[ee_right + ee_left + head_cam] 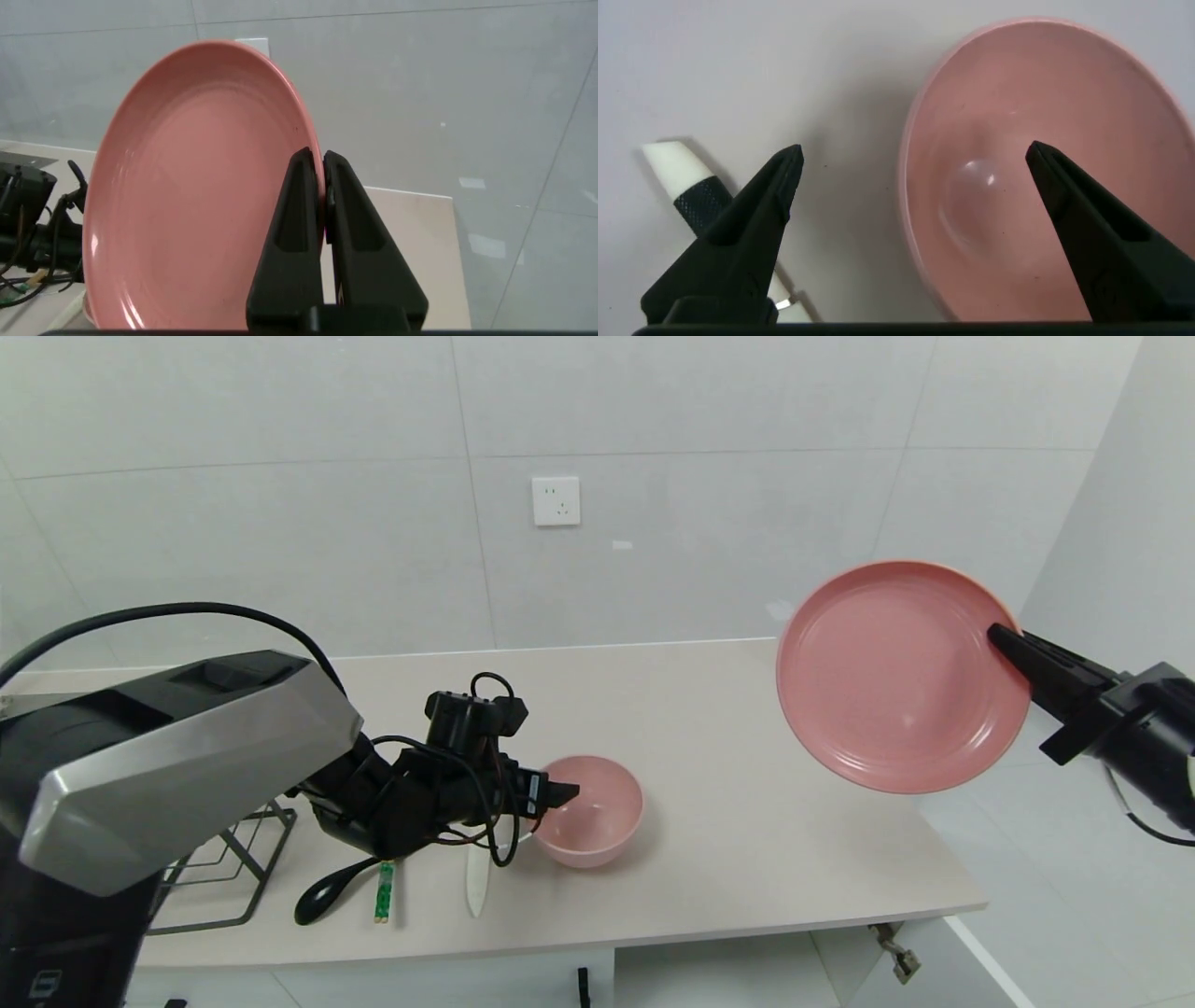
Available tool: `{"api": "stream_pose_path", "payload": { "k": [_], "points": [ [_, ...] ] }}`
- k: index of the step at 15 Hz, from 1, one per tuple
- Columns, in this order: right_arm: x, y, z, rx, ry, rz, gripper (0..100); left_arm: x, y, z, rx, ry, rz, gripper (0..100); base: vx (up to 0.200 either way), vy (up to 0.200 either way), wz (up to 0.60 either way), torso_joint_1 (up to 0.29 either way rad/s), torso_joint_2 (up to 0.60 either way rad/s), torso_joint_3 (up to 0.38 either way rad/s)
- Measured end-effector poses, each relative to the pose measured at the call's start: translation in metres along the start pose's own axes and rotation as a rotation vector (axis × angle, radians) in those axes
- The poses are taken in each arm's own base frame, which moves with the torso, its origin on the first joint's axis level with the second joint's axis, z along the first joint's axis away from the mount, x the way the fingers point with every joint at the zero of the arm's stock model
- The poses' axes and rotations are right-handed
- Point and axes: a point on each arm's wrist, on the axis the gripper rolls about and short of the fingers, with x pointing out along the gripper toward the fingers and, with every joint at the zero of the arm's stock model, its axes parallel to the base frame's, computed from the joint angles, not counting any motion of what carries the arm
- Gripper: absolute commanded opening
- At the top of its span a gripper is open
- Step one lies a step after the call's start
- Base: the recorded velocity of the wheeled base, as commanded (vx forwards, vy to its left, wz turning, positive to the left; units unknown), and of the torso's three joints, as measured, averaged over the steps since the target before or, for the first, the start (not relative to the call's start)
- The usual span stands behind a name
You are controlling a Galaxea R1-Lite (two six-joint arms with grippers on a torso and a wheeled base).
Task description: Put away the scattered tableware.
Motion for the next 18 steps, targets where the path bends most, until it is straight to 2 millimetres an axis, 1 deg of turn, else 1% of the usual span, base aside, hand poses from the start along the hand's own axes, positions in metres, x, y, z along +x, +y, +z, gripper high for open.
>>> {"api": "stream_pose_path", "payload": {
  "k": [6, 7, 10, 13, 16, 18],
  "points": [
    [0.000, 0.000, 0.000, 0.000, 0.000, 0.000, 0, 0.004, -0.005, -0.006, 0.004, 0.019, -0.008, 100, 0.000, 0.000, 0.00, 0.000, 0.00, 0.000],
    [0.000, 0.000, 0.000, 0.000, 0.000, 0.000, 0, 0.004, -0.006, -0.007, 0.006, 0.028, -0.010, 0, 0.000, 0.000, 0.00, 0.000, 0.00, 0.000],
    [0.000, 0.000, 0.001, -0.001, -0.002, 0.001, 0, 0.004, -0.010, -0.012, -0.003, 0.068, -0.009, 0, 0.000, 0.000, 0.00, 0.000, 0.00, 0.000],
    [0.000, 0.001, 0.001, -0.001, -0.003, 0.002, 0, 0.002, -0.015, -0.010, 0.000, 0.059, -0.012, 0, 0.000, 0.000, 0.00, 0.000, 0.00, 0.000],
    [0.000, 0.001, 0.001, -0.002, -0.003, 0.002, 0, -0.015, -0.017, 0.002, 0.004, 0.021, -0.006, 0, 0.000, 0.000, 0.00, 0.000, 0.00, 0.000],
    [0.002, 0.001, 0.003, -0.004, -0.014, 0.003, 0, -0.031, -0.018, 0.007, 0.001, 0.001, -0.003, 0, 0.000, 0.000, 0.00, 0.000, 0.00, 0.000]
  ]
}}
